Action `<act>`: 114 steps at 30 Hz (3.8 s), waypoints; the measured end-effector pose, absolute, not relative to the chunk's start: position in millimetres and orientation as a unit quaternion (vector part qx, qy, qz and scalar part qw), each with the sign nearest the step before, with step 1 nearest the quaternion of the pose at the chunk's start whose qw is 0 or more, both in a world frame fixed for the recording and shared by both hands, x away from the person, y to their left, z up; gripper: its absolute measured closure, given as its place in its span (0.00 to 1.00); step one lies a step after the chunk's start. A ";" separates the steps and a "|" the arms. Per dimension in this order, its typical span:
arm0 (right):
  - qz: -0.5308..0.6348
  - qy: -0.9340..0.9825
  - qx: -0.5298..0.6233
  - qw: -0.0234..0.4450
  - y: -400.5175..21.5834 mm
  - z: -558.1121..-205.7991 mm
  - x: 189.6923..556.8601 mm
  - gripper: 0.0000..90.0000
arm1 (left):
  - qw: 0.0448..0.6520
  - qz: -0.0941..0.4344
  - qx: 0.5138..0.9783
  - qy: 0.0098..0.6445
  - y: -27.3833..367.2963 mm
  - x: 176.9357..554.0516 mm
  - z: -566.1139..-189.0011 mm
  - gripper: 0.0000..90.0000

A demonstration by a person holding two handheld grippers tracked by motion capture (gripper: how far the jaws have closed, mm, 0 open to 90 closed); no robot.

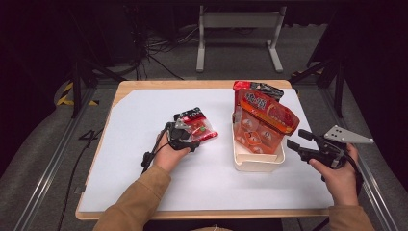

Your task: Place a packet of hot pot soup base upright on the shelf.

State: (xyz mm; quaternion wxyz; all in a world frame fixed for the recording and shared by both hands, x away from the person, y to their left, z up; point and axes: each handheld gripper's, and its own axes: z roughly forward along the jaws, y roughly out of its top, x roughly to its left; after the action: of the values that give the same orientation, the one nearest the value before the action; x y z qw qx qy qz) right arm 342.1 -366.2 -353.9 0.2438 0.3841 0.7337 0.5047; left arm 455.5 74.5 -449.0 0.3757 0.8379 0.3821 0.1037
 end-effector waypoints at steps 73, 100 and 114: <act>0.554 0.757 0.293 0.184 -259.1 -313.9 329.7 0.51 | 0.459 0.102 0.824 0.317 131.1 337.0 -377.9 1.00; 0.544 0.763 0.336 0.090 -201.4 -359.0 382.0 0.35 | 0.507 0.090 0.827 0.227 126.0 301.9 -370.7 1.00; 0.533 0.774 0.340 0.029 -188.1 -373.8 395.7 0.29 | 0.501 0.111 0.830 0.217 129.4 289.9 -368.6 1.00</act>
State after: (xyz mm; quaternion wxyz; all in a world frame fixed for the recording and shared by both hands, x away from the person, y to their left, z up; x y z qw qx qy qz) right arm 395.7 -188.1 -373.8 0.0295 0.3404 0.7742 0.5329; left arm 289.9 129.4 -368.6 0.5012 0.8303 0.2173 0.1107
